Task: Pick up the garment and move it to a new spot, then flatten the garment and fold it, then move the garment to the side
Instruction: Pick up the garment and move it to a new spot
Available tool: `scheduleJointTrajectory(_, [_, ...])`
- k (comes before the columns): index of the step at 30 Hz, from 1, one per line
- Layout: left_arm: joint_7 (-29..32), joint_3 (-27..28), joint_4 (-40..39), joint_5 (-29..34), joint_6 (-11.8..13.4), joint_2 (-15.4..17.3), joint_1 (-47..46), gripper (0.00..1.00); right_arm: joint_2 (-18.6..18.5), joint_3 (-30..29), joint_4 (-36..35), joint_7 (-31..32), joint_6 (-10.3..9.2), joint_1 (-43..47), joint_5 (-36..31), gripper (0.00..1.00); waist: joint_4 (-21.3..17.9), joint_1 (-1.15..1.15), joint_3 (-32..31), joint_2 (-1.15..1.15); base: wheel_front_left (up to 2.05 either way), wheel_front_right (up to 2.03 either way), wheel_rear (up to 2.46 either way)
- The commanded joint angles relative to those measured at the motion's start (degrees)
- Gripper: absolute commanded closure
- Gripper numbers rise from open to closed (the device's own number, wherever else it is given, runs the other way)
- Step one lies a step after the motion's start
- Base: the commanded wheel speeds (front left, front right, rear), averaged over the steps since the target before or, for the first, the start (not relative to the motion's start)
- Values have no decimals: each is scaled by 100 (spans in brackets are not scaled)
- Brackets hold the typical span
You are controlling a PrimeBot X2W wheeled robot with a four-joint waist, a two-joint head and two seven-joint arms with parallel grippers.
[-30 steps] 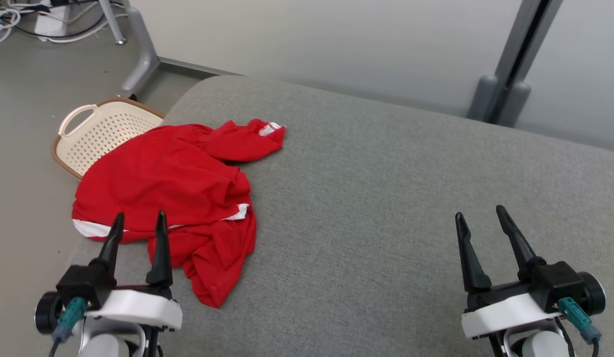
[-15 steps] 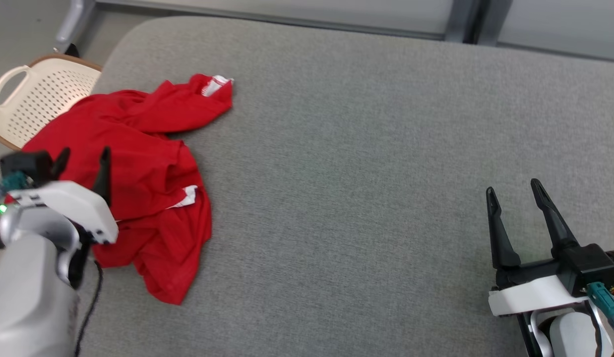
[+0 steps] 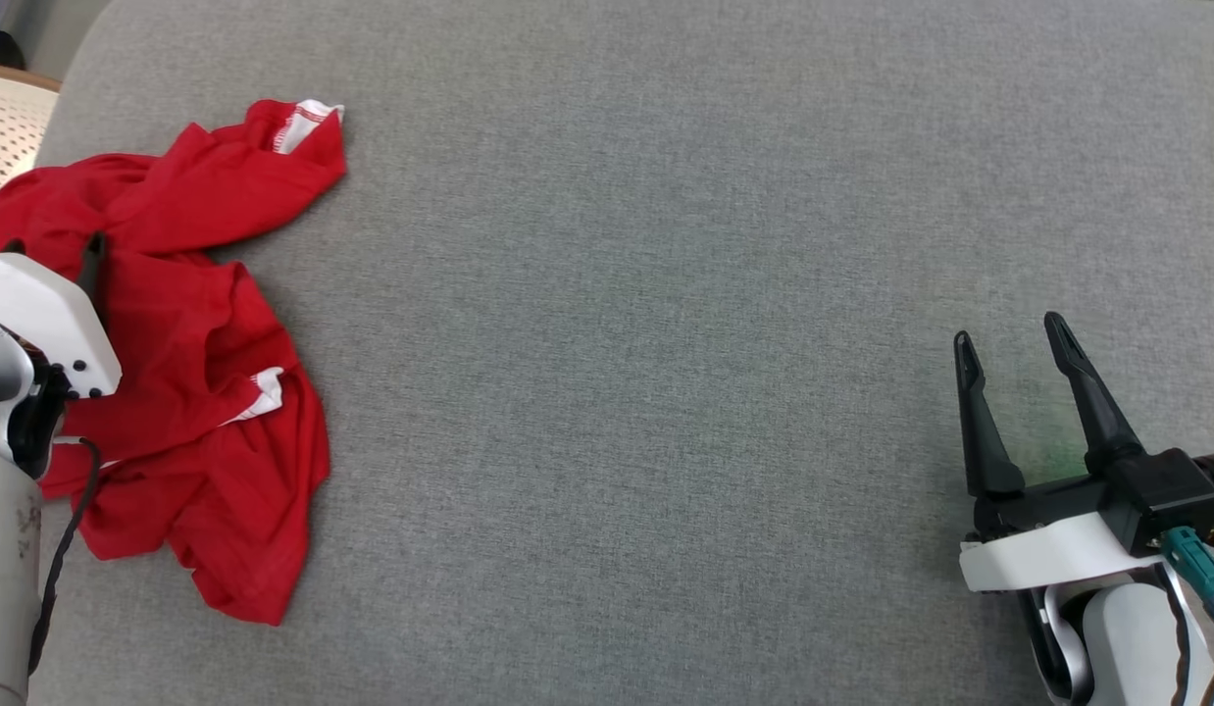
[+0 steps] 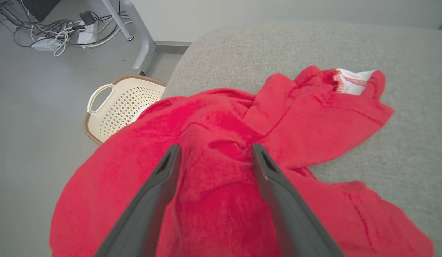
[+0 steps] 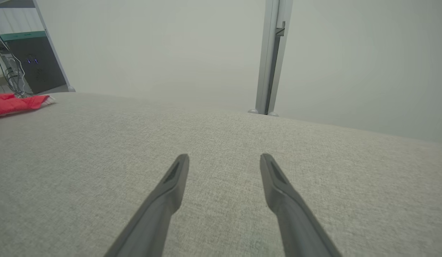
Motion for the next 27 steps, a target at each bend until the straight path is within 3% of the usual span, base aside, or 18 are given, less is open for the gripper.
scheduleJointTrajectory(1, [25,-17,113,25,38,43,-99,0,-27,-4,-26,-10,0,-43,6,0,-49,0,44,0,0,0,0])
scheduleJointTrajectory(2, [47,-17,195,20,50,54,-151,0,-24,-13,-14,-10,0,-39,9,0,-62,0,51,0,0,0,0])
scheduleJointTrajectory(3, [89,-7,284,-7,77,61,-197,24,-16,-19,-1,-10,0,-37,20,0,-75,0,55,0,0,0,0])
scheduleJointTrajectory(4, [79,-18,345,0,86,78,-230,88,-4,-11,9,-10,0,-35,23,0,-87,0,54,0,0,0,0])
scheduleJointTrajectory(5, [54,-29,403,3,92,87,-245,100,8,-5,19,-10,0,-31,25,0,-96,0,49,0,0,0,0])
scheduleJointTrajectory(12, [-558,-94,448,19,66,119,-317,100,57,17,149,-10,0,23,40,0,-82,0,-173,0,0,0,0])
scheduleJointTrajectory(20, [-1539,-117,-103,37,129,51,-316,100,186,-2,318,-10,0,169,135,0,-3,0,-806,0,0,0,0])
scheduleJointTrajectory(27, [-1463,-499,-909,108,52,-186,-278,100,265,-21,394,-10,0,299,228,0,18,0,-1333,0,0,0,0])
